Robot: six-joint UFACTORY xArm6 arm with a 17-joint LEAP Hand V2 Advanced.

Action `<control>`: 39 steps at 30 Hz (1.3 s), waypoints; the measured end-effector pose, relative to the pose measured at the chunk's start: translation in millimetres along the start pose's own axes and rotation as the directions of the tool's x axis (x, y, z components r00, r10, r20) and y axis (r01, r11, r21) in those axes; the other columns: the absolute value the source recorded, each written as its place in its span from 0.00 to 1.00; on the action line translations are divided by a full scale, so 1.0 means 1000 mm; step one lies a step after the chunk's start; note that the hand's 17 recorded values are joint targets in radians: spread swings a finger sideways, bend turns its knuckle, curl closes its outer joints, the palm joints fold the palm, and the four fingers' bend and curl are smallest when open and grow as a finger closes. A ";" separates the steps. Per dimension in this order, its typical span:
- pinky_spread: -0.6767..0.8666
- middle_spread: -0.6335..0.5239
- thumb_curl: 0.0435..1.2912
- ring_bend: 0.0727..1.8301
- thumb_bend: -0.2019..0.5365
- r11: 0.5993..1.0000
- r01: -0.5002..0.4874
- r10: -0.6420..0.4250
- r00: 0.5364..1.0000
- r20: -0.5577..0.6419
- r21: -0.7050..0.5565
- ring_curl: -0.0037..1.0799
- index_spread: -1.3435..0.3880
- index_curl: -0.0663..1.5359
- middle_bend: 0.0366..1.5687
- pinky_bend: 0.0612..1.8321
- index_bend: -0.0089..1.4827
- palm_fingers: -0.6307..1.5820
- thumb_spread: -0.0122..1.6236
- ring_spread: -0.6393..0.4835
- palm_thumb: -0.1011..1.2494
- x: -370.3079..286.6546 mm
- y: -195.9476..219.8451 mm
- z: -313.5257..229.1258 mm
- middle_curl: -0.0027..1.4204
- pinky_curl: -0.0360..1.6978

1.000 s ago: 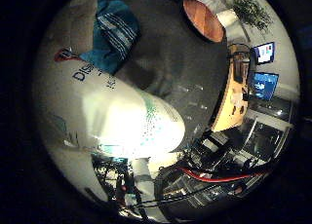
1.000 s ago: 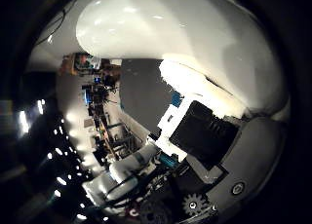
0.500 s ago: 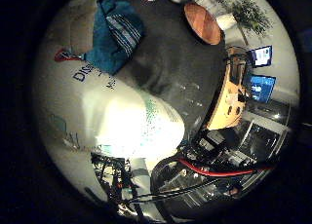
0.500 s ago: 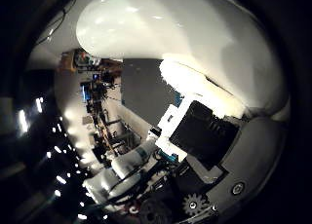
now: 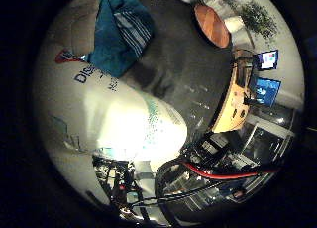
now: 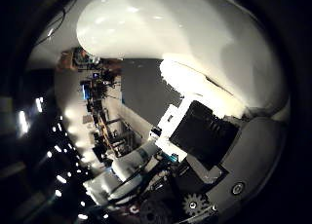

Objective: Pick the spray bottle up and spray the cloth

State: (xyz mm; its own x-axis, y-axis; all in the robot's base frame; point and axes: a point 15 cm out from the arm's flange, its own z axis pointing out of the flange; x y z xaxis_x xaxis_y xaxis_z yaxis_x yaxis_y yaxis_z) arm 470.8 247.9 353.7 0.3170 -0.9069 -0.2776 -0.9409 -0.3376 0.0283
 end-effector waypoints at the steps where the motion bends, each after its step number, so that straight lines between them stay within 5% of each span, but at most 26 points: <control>1: 0.27 0.44 0.51 0.79 0.26 1.000 -0.002 0.002 0.999 0.033 0.012 0.55 0.65 0.48 0.85 0.58 0.80 0.83 0.72 0.42 0.75 -0.008 -0.001 -0.004 0.44 0.66; 15: 0.27 0.45 0.50 0.79 0.26 0.938 0.073 -0.182 0.936 0.302 0.338 0.55 0.65 0.48 0.85 0.58 0.80 0.83 0.71 0.42 0.76 -0.122 -0.045 -0.068 0.43 0.66; 27: 0.27 0.45 0.51 0.79 0.26 0.880 0.039 -0.356 0.713 0.604 0.473 0.54 0.65 0.47 0.85 0.57 0.80 0.83 0.72 0.42 0.75 -0.209 -0.074 -0.084 0.43 0.66; 35: 0.28 0.45 0.51 0.79 0.26 0.879 0.020 -0.387 0.615 0.687 0.477 0.54 0.65 0.47 0.85 0.57 0.80 0.83 0.71 0.42 0.77 -0.240 -0.093 -0.043 0.43 0.66; 39: 0.28 0.45 0.51 0.79 0.26 0.891 0.026 -0.371 0.618 0.693 0.454 0.54 0.65 0.47 0.85 0.57 0.80 0.83 0.70 0.42 0.77 -0.241 -0.105 0.000 0.43 0.66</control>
State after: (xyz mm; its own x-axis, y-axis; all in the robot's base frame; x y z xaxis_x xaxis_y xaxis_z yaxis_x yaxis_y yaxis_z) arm 492.9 501.8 417.4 0.4626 -0.2608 -0.8474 -0.8839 -0.2101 -0.4179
